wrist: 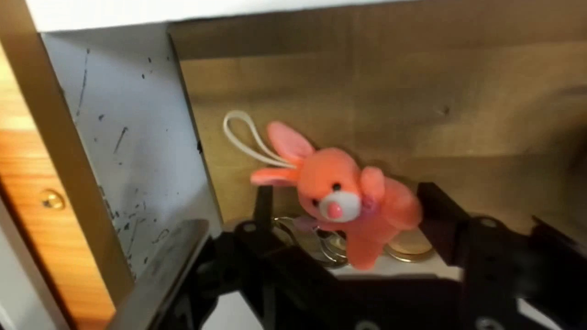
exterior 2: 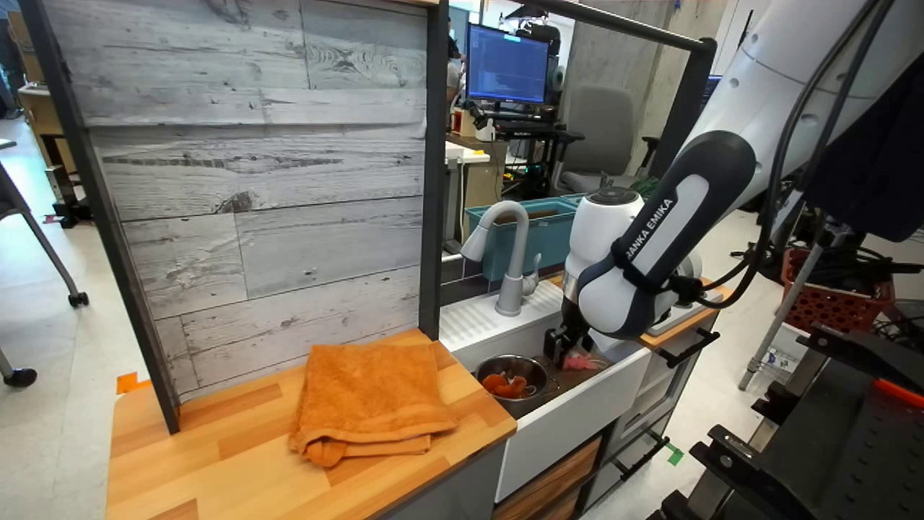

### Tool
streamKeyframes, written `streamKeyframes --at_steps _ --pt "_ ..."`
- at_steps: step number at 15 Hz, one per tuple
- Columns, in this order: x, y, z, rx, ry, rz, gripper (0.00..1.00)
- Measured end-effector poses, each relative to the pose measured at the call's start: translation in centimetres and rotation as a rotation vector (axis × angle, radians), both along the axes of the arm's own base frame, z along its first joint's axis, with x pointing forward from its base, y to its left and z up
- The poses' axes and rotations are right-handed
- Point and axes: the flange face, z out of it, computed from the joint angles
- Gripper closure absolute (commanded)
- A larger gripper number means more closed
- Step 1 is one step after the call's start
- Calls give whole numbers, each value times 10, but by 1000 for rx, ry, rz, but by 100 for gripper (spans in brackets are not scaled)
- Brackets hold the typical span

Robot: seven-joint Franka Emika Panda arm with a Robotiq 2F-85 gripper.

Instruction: Wipe the left side of the counter with the orange towel, place the plush toys on the stove inside the silver pot in the sink

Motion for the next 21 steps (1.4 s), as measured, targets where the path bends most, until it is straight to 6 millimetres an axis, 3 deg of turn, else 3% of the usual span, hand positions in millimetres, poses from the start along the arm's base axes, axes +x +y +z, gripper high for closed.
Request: streamKeyframes --at_steps 6,11,14,19,21 --pt "12 -12 -8 43 -51 -23 95" --pt "18 -1 0 81 -99 -26 98" --pt "13 30 22 148 -209 2 96" --pt "-28 97 64 278 -439 83 96" --pt "-37 121 74 321 -453 122 96"
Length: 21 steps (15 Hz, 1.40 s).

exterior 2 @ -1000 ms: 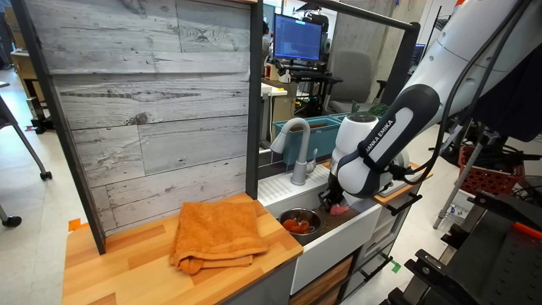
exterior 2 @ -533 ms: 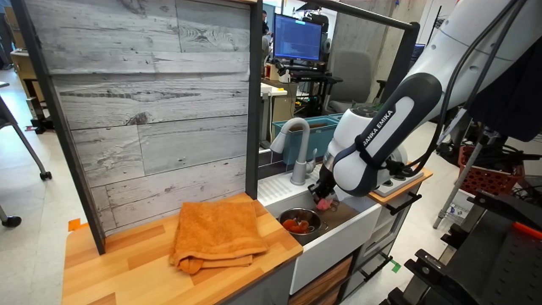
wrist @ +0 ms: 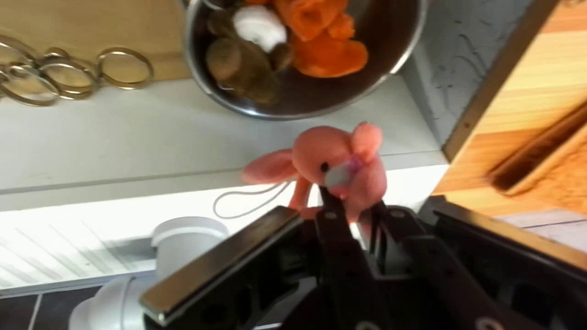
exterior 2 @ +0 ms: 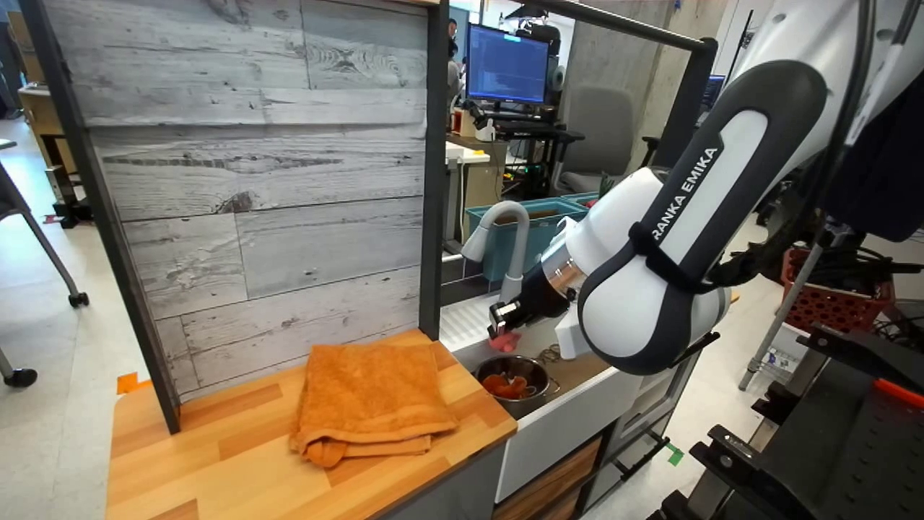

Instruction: Wipe the left side of the counter with the orange towel, place the plush toys on the stove inside the silver pot in the sink

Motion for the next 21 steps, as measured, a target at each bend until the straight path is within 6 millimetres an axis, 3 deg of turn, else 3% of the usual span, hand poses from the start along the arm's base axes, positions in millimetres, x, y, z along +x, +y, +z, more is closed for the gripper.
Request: streamKeyframes --at_steps 3,13,14,15,16,17,18,21 --pt "0 14 8 27 -1 31 96" --pt "-1 -3 2 27 63 -18 96" --pt "-1 -5 0 25 69 -28 61" --pt "-3 -7 -2 22 79 -37 60" --pt "-4 -10 -4 18 86 -47 80" --pt "-5 -11 -5 15 93 -48 71" --pt "-5 -11 -6 15 96 -47 40" --pt "-6 -11 -7 13 109 -47 17"
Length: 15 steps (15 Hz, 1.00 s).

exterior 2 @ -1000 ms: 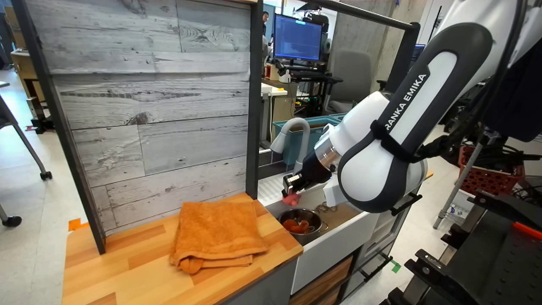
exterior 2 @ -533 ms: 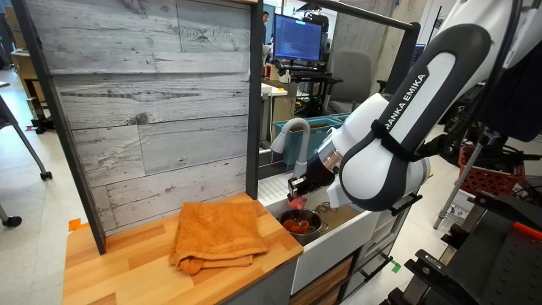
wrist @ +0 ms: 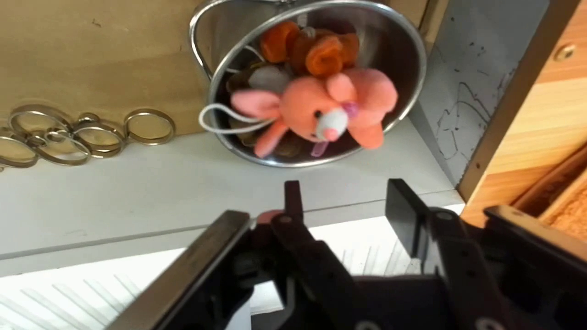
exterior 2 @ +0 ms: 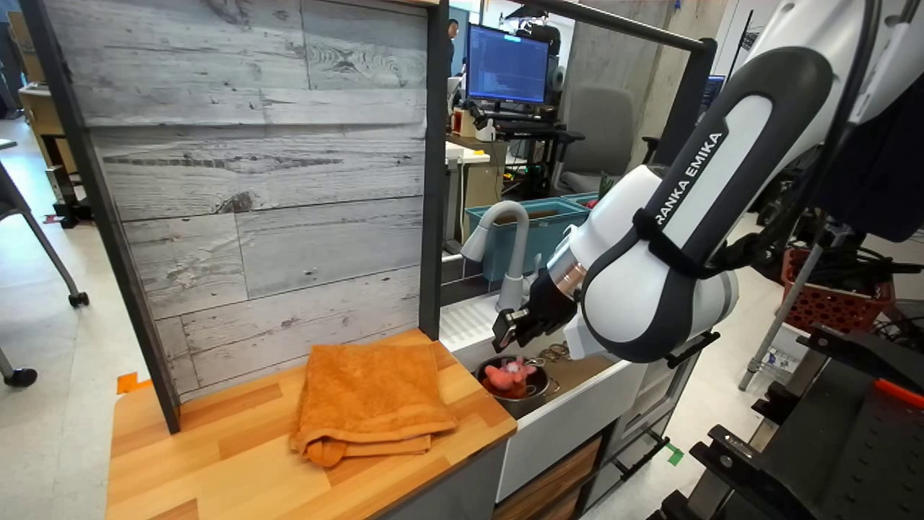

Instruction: Wipe the left side of the counter with the orange towel, place the plush toys on the stove inside the silver pot in the sink

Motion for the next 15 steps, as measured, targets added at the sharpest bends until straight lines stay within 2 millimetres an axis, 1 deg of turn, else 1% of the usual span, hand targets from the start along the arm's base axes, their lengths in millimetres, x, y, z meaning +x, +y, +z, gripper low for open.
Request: streamKeyframes --at_steps 2,3,5,7,10,15 --pt "-2 -4 -1 -13 21 -4 2" --pt "-3 -6 1 -19 25 -3 0" --pt "-6 -9 15 -29 25 0 0" --pt "-10 -12 41 -51 18 5 0" --pt "-20 -14 92 -74 23 13 0" --pt "-42 -13 172 -73 151 -1 0"
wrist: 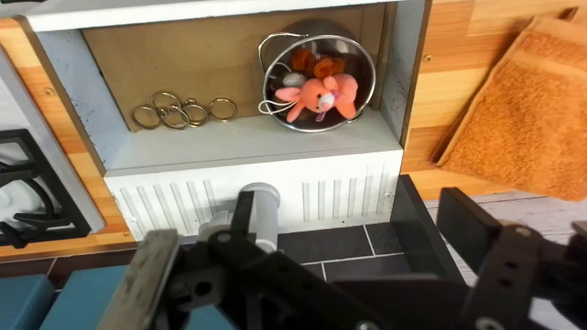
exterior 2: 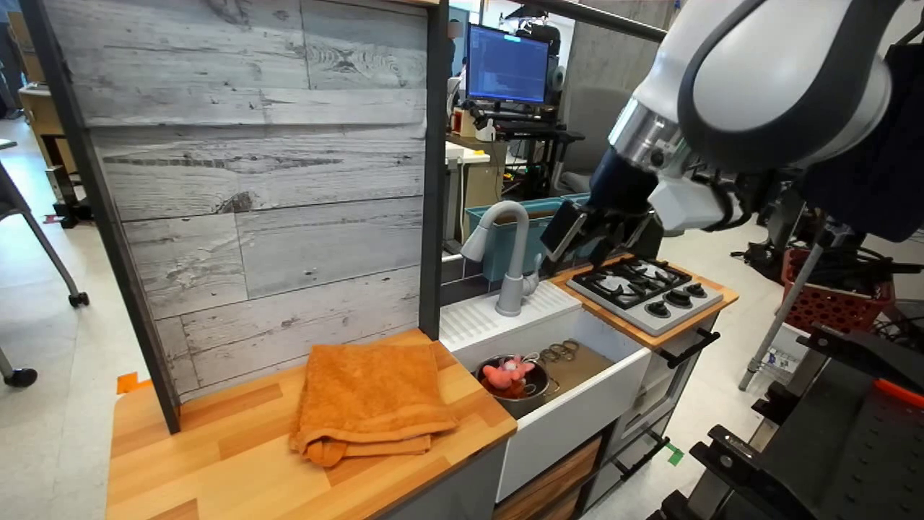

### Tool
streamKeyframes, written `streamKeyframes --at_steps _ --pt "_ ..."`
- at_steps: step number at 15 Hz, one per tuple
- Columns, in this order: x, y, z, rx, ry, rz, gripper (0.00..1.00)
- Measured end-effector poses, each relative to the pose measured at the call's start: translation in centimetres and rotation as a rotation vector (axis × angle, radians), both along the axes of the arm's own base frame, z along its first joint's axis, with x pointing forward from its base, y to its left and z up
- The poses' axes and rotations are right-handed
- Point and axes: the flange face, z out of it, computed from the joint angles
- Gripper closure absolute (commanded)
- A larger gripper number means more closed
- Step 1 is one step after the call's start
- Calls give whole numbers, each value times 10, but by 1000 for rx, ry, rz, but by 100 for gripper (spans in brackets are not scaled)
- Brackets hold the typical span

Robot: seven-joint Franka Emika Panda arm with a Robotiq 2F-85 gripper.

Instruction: Wipe the left side of the counter with the orange towel, place the plush toys on the stove inside the silver pot in the sink

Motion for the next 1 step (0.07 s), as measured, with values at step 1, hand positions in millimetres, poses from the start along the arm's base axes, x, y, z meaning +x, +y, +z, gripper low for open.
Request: streamKeyframes --at_steps 1 --pt "-4 -1 12 -2 9 -6 0"
